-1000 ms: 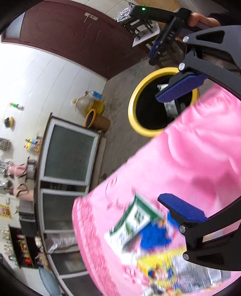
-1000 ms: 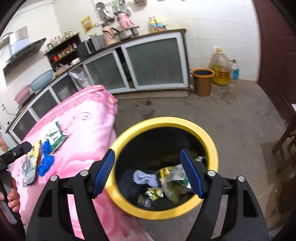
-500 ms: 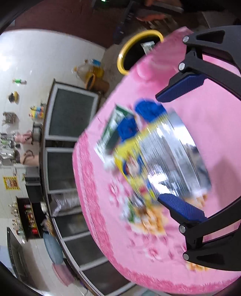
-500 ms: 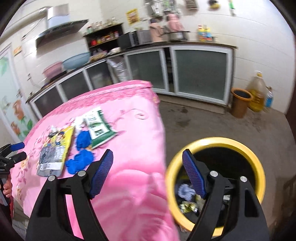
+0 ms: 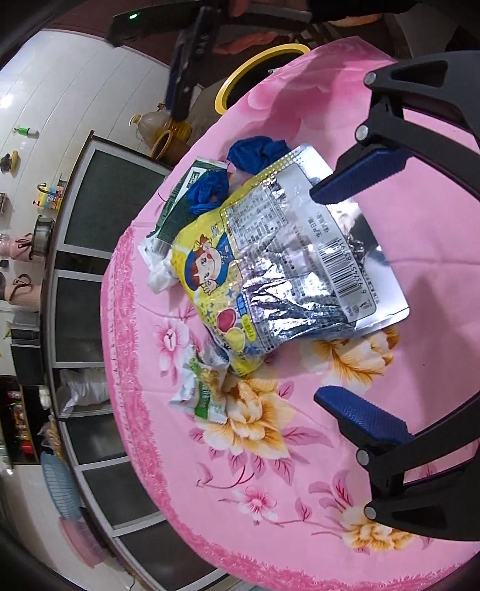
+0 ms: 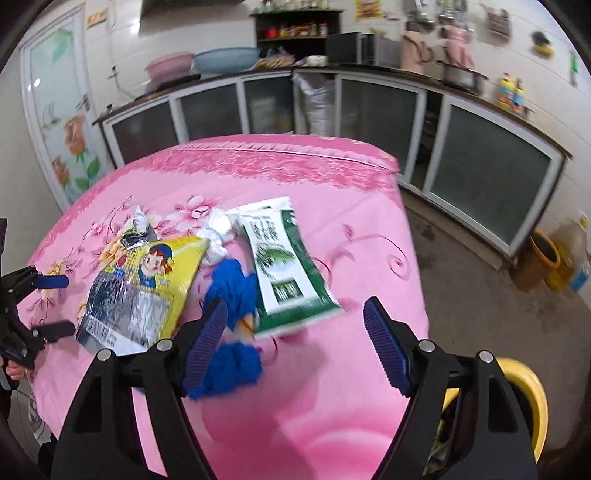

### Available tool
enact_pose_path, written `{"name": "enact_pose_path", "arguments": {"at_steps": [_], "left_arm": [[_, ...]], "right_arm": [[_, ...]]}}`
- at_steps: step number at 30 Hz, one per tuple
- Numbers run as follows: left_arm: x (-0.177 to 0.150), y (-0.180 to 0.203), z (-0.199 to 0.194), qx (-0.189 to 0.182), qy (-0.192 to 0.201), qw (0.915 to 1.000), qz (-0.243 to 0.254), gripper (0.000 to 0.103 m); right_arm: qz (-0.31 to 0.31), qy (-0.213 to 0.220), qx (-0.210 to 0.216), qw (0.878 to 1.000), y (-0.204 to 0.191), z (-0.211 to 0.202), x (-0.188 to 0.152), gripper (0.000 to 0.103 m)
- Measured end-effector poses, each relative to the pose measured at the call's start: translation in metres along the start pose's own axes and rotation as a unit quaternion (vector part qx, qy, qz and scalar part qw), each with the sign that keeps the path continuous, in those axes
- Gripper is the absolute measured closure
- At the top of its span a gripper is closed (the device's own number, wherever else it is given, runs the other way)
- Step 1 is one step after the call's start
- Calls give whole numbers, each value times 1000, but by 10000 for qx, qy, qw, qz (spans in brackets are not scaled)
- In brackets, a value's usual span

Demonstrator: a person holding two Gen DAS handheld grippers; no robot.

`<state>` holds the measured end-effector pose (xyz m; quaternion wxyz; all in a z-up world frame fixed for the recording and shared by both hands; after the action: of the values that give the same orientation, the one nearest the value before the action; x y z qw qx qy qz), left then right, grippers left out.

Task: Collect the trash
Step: 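Move both tools back over the table toward the remaining trash, then grasp the silver-yellow snack bag with the left tool while the right tool grasps a milk carton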

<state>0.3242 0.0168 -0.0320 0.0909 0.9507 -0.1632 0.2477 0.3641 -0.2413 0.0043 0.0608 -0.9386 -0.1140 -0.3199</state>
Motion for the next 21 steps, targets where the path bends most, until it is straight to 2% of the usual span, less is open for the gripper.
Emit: {"name": "enact_pose_path", "arguments": {"at_steps": [7, 13, 21], "left_arm": [[3, -2, 22, -336, -311, 9989, -57, 8], [8, 0, 41, -515, -564, 9971, -71, 8], [13, -1, 62, -841, -837, 9927, -202, 8]], "right_arm": [[-309, -482, 146, 9983, -8, 38, 35, 29], [-311, -1171, 363, 9920, -10, 83, 56, 28], [-456, -1655, 223, 9849, -11, 125, 64, 22]]}}
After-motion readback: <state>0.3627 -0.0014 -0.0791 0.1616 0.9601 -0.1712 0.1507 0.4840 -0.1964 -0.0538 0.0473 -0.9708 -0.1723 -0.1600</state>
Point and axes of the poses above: each gripper's, at about its wrist camera, not at the fingertips, and z roughly the way its jaws point, y to its right, x to its top, the point moved 5 cm from there along z, roughly the way its jaws point, and after that the axes turned 8 degrees about -y, right-handed, at the moved point
